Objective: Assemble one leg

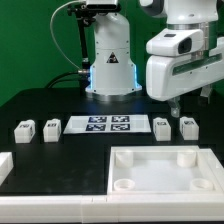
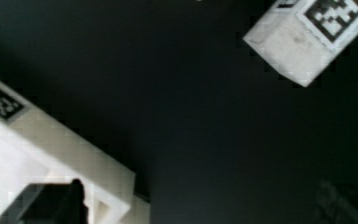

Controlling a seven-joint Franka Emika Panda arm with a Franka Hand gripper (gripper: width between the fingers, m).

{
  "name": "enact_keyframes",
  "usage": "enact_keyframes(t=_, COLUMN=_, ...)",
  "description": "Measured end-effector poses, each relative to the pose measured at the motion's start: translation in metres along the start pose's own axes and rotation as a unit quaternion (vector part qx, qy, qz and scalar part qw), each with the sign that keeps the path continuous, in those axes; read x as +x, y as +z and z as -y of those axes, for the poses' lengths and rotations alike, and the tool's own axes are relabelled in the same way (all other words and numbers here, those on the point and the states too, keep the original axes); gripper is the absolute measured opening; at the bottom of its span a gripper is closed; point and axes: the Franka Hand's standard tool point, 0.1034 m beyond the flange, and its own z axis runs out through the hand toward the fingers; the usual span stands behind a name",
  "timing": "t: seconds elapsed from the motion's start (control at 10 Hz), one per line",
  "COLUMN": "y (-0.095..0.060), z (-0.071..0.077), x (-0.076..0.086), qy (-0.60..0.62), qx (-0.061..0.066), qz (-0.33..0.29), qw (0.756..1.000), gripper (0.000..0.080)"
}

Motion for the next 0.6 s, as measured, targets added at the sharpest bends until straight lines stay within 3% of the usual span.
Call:
enact_keyframes(t=0.3, y=0.016, z=0.023, x=0.0, qy=0.232, qx=0.012, qz=0.016, qw=0.973, gripper=0.0649)
enact_keyframes(t=0.4, y=0.019, z=0.027, x=-0.001, qy=0.274, qx=0.016, qz=0.02, qw=0.961, gripper=0.0649)
enact_keyframes(t=0.6, y=0.018, z=0.026, x=-0.003, qy=0.264, qx=0.017, qz=0.043, qw=0.963, gripper=0.0649)
